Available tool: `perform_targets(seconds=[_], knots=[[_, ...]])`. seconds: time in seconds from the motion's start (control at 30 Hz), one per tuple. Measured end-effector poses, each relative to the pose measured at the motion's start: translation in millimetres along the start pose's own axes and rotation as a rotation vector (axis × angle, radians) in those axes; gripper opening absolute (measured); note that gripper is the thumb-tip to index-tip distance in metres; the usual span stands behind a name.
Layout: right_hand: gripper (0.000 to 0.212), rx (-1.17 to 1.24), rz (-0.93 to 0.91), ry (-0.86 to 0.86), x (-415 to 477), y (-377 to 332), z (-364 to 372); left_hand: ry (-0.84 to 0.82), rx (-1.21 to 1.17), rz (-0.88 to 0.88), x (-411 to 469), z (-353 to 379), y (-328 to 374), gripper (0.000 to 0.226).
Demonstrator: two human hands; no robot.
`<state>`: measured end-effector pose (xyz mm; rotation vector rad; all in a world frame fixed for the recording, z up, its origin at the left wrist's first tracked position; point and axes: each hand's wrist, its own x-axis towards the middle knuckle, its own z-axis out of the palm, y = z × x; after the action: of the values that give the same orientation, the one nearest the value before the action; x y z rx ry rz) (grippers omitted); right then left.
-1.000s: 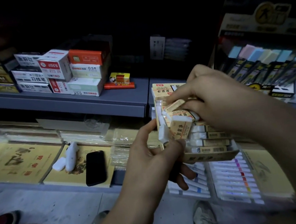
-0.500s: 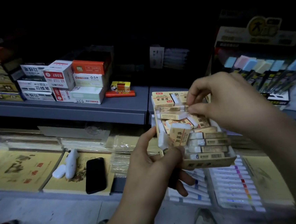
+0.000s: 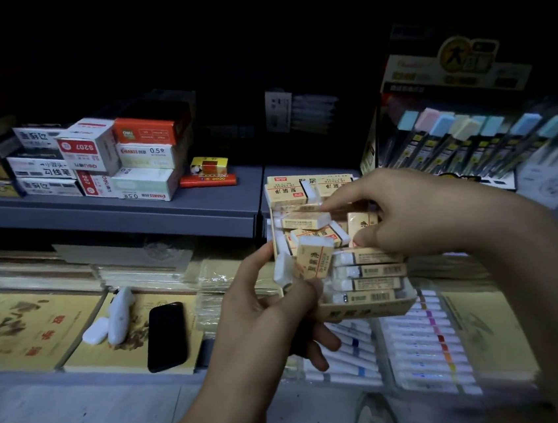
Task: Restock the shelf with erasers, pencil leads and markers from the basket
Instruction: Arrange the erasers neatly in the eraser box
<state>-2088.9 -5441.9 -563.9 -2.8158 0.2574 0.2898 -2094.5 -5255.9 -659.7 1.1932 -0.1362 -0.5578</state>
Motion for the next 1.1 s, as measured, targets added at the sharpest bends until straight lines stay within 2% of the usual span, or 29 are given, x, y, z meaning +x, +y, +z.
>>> perform_targets(seconds=[0.17,0.43,0.57,0.67,0.73,0.83,0.93,1.1], knots=[[0.049,0.010,0.037,-0.075,0,-5,0,0.001,0.014,0.006,-1,1,-2,0.051],[0.030,-0.038,0.061,0.035,1,0,-1,-0.003,-0.005,0.002,-1,0,0,0.051],[0.036,-0.062,0.028,0.026,-4,0,-2,-0.006,-0.007,-0.005,-1,0,1,0.049],[0.025,-0.073,-0.054,0.174,-6,-4,-2,-0.009,-0.007,-0.008,-1,0,1,0.050],[0.015,0.022,-0.108,0.270,-8,-9,-3,-0.007,-0.009,-0.007,-1,1,2,0.049],[0.025,0.155,-0.102,0.287,-6,-17,4,-0.004,-0.001,-0.005,-2,2,2,0.047],[0.009,0.126,-0.080,0.367,5,-13,14,-0.004,0.004,0.000,-2,2,1,0.048],[0.016,0.165,-0.105,0.407,11,-7,17,-0.014,0.010,0.004,-1,0,1,0.050]])
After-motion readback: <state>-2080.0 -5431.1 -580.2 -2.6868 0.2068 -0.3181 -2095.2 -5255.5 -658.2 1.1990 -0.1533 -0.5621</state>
